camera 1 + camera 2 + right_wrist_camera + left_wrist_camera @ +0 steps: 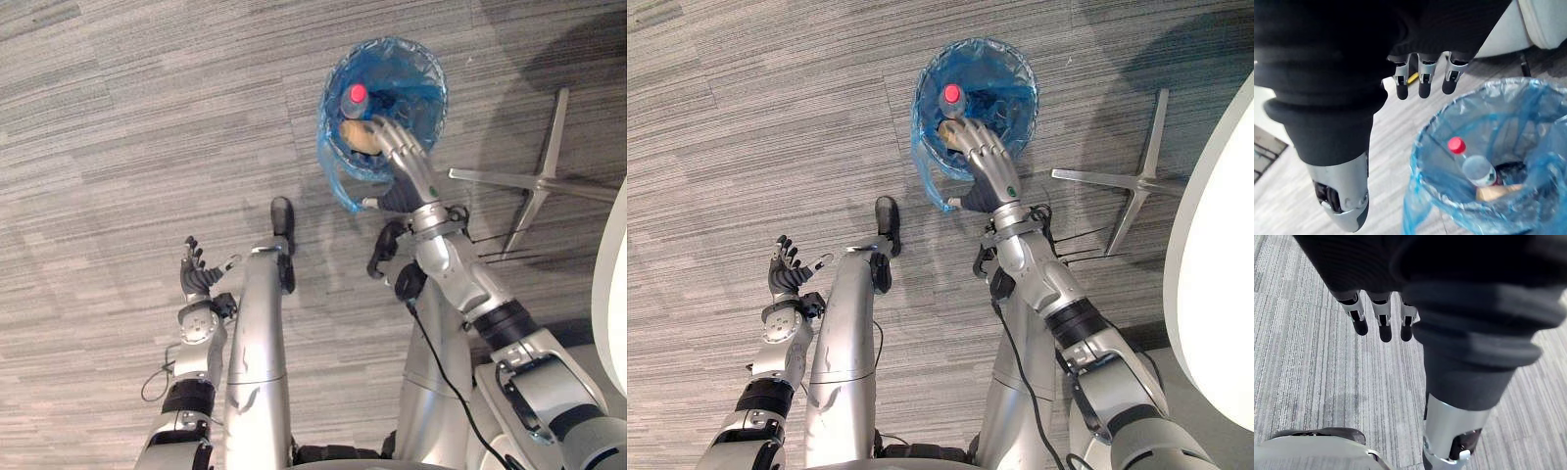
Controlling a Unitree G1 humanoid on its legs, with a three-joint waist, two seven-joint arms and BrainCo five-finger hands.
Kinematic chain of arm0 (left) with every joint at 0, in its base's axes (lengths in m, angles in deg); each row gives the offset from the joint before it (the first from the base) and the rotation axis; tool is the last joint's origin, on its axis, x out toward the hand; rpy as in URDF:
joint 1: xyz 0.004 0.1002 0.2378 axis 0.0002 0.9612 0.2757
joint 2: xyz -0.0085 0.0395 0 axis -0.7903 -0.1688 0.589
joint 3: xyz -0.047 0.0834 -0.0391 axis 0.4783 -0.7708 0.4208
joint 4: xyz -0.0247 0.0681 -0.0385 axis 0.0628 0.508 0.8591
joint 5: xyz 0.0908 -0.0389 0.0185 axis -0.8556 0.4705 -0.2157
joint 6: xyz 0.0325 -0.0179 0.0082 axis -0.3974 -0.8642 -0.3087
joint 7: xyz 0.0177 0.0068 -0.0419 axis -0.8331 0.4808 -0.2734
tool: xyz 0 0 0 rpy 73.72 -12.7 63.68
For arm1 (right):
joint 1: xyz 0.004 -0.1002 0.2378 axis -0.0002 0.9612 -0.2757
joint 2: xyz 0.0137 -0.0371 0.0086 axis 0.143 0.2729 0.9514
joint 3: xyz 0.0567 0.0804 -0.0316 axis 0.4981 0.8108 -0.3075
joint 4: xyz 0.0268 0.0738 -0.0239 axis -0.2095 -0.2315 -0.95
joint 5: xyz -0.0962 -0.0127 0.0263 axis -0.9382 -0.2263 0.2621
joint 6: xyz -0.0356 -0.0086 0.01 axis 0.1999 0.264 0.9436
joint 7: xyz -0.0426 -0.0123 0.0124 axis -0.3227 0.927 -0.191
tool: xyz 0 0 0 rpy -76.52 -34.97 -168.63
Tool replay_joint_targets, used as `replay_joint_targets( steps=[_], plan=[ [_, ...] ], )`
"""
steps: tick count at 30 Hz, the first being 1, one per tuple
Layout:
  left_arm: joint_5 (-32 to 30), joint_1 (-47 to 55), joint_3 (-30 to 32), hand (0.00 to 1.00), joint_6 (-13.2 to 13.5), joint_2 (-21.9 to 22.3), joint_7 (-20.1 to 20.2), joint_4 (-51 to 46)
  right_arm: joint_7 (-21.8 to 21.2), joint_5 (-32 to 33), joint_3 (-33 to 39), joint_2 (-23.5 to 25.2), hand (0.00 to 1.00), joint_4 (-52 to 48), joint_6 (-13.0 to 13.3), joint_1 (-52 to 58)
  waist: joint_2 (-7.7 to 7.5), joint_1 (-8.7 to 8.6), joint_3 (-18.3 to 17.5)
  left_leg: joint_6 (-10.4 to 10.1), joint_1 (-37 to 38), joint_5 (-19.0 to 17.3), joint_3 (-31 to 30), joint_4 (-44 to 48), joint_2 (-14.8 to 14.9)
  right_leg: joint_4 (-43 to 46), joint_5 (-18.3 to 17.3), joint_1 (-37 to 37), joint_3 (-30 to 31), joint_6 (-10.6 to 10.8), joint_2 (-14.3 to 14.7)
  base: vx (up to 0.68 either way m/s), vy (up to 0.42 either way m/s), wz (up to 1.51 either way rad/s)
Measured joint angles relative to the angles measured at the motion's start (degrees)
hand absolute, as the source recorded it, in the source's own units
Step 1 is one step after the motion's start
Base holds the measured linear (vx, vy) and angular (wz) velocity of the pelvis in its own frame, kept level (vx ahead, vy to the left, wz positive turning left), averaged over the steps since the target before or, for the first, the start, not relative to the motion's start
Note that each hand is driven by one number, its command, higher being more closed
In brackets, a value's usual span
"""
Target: Gather rubbish on tea table into small bin, then transfer packed bag to large trash can.
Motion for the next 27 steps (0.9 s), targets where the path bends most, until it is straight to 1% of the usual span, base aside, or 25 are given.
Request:
replay_joint_targets(
  steps=[3,4,7,8,9,11,14,16,17,21,23,27],
  plan=[
    [0.1,-0.1,-0.2,0.0,0.3,0.0,-0.1,0.2,0.0,-0.2,-1.1,1.0,0.0,6.9,-2.0,-3.6,0.0,0.1,0.0,-0.1,-0.7,0.2,0.0,-0.5,-0.1,-0.2,0.0,-0.7,-0.2,0.0,-0.1,0.0,0.008,0.01],
    [0.1,-0.1,-0.3,0.0,0.6,0.0,-0.1,0.2,-0.1,-0.4,-1.3,1.3,1.0,8.8,-2.3,-4.5,0.01,0.14,0.0,-0.1,-1.1,0.2,-0.1,-0.6,-0.1,-0.2,0.0,-1.0,-0.3,0.0,-0.1,0.0,0.0,0.0],
    [0.2,-0.6,-0.6,0.0,1.2,0.0,-0.2,0.5,-0.1,-1.7,-1.6,2.4,1.0,14.7,-3.8,-7.4,0.03,0.32,0.0,-0.6,-2.5,0.5,-0.6,-0.6,-0.5,0.3,-0.1,-2.4,-0.6,-0.2,-0.4,0.0,0.012,0.1],
    [0.3,-1.1,-0.9,0.0,1.3,0.2,-0.2,0.9,-0.1,-1.7,-1.6,2.9,1.0,16.3,-4.3,-8.2,0.04,0.42,0.0,-0.5,-2.9,0.6,-0.8,-0.6,-1.0,1.1,-0.5,-3.0,-0.7,-0.6,-1.0,0.0,0.009,0.22],
    [0.4,-1.4,-0.9,0.0,1.3,0.4,-0.3,1.2,-0.1,-1.7,-1.6,2.9,1.0,17.0,-4.5,-8.5,0.04,0.63,0.0,-0.6,-3.1,0.7,-0.8,-0.5,-1.1,1.3,-0.6,-3.2,-0.7,-0.7,-1.1,0.0,0.005,0.17],
    [0.7,-2.6,-0.9,0.0,1.5,1.1,-0.3,2.1,-0.3,-1.5,-1.5,2.7,1.0,18.9,-4.7,-9.6,0.05,1.68,0.0,-0.7,-3.8,0.7,-1.1,-0.2,-1.1,1.9,-0.8,-3.8,-0.9,-1.0,-1.1,0.0,0.004,0.03],
    [1.3,-2.6,-0.9,0.0,1.9,1.2,-0.3,2.3,-0.9,0.0,-1.5,2.8,1.0,19.3,-4.6,-11.1,0.06,1.78,0.0,-0.7,-4.2,0.7,-1.8,0.2,-1.1,2.2,-1.1,-3.8,-1.4,-1.1,-1.2,-0.01,0.012,0.03],
    [1.5,-2.8,-1.1,0.0,2.0,1.5,-0.2,2.4,-1.1,0.9,-1.4,2.7,1.0,19.3,-4.6,-10.9,0.06,2.2,0.0,-0.5,-4.3,0.6,-2.0,0.3,-1.2,2.5,-1.8,-3.9,-1.7,-0.7,-1.3,-0.02,0.017,0.05],
    [1.9,-2.8,-1.1,0.0,2.1,1.8,-0.2,2.4,-1.0,1.4,-1.3,2.6,1.0,19.2,-4.6,-10.9,0.07,2.52,0.0,-0.6,-4.4,0.6,-2.0,0.3,-1.2,2.6,-1.8,-3.9,-1.9,-0.7,-1.3,0.0,0.0,0.0],
    [2.4,-2.8,-1.0,0.0,2.1,2.1,-0.2,2.4,-1.1,2.8,-1.1,2.6,1.0,17.7,-4.5,-10.4,0.07,2.86,0.0,-0.7,-4.4,0.7,-2.2,0.3,-1.1,2.6,-1.8,-3.9,-2.1,-0.8,-1.2,0.0,0.0,0.0],
    [2.4,-2.8,-1.0,0.0,2.0,2.1,-0.2,2.4,-1.0,3.0,-0.5,2.3,1.0,13.1,-4.2,-8.8,0.07,2.83,0.0,-0.9,-4.4,0.8,-2.2,0.4,-1.0,2.6,-1.8,-3.8,-2.1,-0.9,-1.1,0.0,0.0,0.0],
    [2.4,-2.8,-0.9,0.0,1.6,2.1,-0.2,2.4,-1.0,4.4,1.1,2.3,1.0,7.6,-3.8,-7.2,0.07,2.84,0.0,-1.0,-3.8,0.9,-2.3,0.5,-1.0,2.5,-1.7,-3.0,-2.2,-1.1,-1.1,0.0,0.0,0.0]
  ],
)
